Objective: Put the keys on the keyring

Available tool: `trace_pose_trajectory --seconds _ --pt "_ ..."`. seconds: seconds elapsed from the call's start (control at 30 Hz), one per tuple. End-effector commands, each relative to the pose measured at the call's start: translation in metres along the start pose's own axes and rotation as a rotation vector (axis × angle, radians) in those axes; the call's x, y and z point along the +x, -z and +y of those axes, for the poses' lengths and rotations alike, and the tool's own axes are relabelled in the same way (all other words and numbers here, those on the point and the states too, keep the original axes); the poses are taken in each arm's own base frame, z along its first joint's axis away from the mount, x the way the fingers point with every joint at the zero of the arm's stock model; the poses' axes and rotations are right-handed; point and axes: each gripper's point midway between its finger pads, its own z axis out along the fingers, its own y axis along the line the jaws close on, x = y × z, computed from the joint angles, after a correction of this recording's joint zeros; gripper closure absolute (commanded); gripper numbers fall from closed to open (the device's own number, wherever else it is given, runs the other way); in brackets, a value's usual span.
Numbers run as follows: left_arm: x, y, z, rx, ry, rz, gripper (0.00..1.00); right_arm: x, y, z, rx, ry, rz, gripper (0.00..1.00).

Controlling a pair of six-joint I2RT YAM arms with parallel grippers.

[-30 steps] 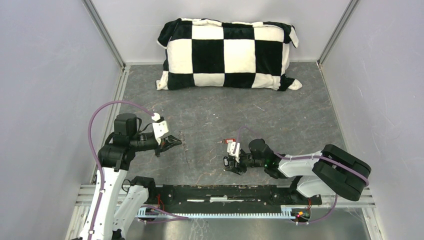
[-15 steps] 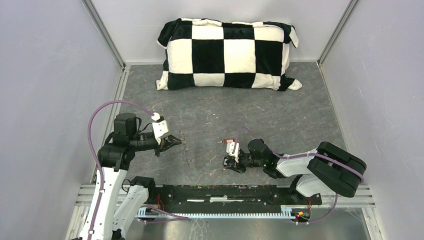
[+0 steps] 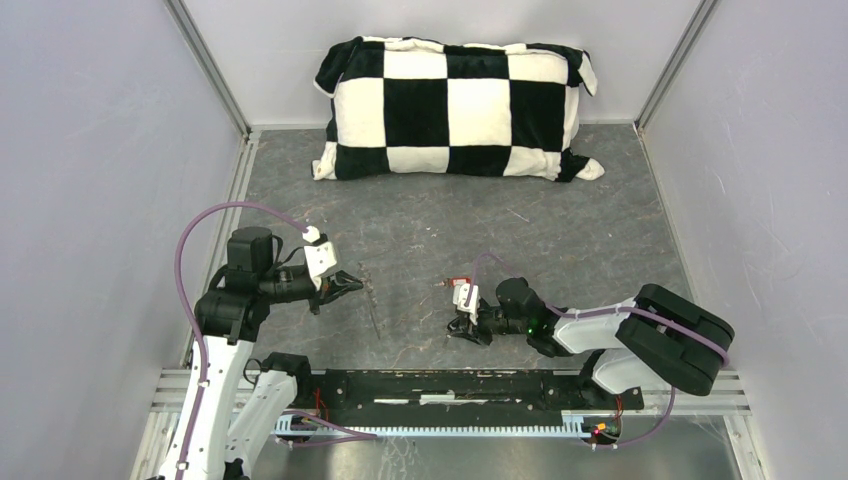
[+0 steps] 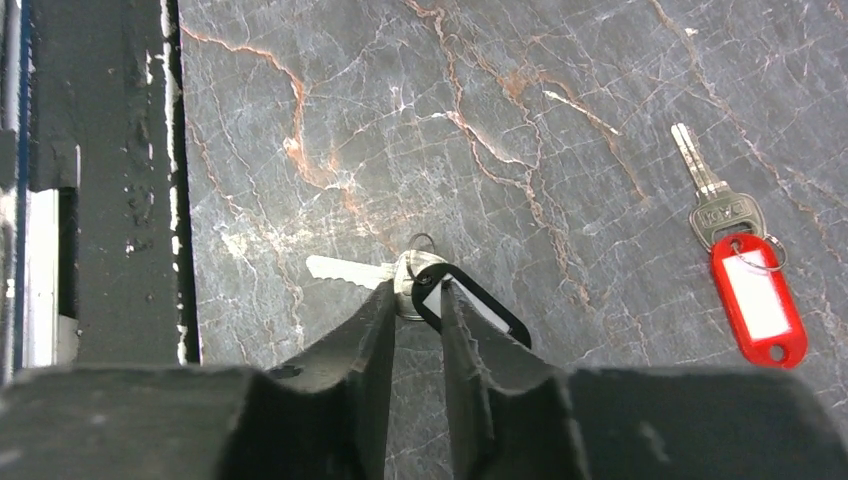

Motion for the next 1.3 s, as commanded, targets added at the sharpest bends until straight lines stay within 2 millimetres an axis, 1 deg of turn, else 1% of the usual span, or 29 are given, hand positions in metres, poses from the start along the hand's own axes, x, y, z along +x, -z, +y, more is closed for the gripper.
trace_pose_trajectory --seconds 0.0,0.07,0.2,0.4,0.53,0.7,0.87,1.03,1.1,1.17,1.27 --pt "-0.015 0.006 0.001 -0.018 -0.034 -0.021 0.98 -0.014 -0.002 -0.007 0.029 0.014 -0.023 0.62" --pt "-0.015 0.006 0.001 -0.017 -0.033 -0.022 0.98 -0.013 -0.002 -0.007 0.037 0.023 -0.016 0.56" --pt "-0.014 0.006 0.000 -0.018 -0.033 -0.019 0.98 -0.018 -0.004 -0.008 0.071 0.055 -0.013 0.54" --pt "-0.014 0.006 0.000 -0.018 -0.035 -0.020 0.98 -0.029 -0.006 -0.014 0.116 0.070 -0.032 0.55" --pt "-0.013 0.006 0.000 -0.018 -0.035 -0.018 0.98 -0.034 -0.008 -0.018 0.125 0.078 -0.032 0.59" --pt "-0.012 0.005 0.001 -0.019 -0.038 -0.013 0.98 -0.036 -0.012 -0.016 0.103 0.079 -0.027 0.63" --pt "-0.012 0.006 0.002 -0.022 -0.040 -0.012 0.98 -0.028 -0.015 -0.016 0.097 0.067 0.003 0.63" --pt "-0.012 0.006 0.001 -0.019 -0.045 -0.011 0.98 -0.023 -0.013 -0.017 0.099 0.057 0.014 0.58" --pt "-0.012 0.006 0.001 -0.019 -0.045 -0.011 0.98 -0.021 -0.013 -0.015 0.088 0.053 0.019 0.57" --pt "-0.012 0.006 0.002 -0.018 -0.050 -0.011 0.98 -0.020 -0.014 -0.013 0.078 0.051 0.022 0.59" --pt "-0.011 0.006 0.002 -0.022 -0.051 -0.008 0.98 -0.016 -0.015 -0.011 0.065 0.040 0.027 0.64"
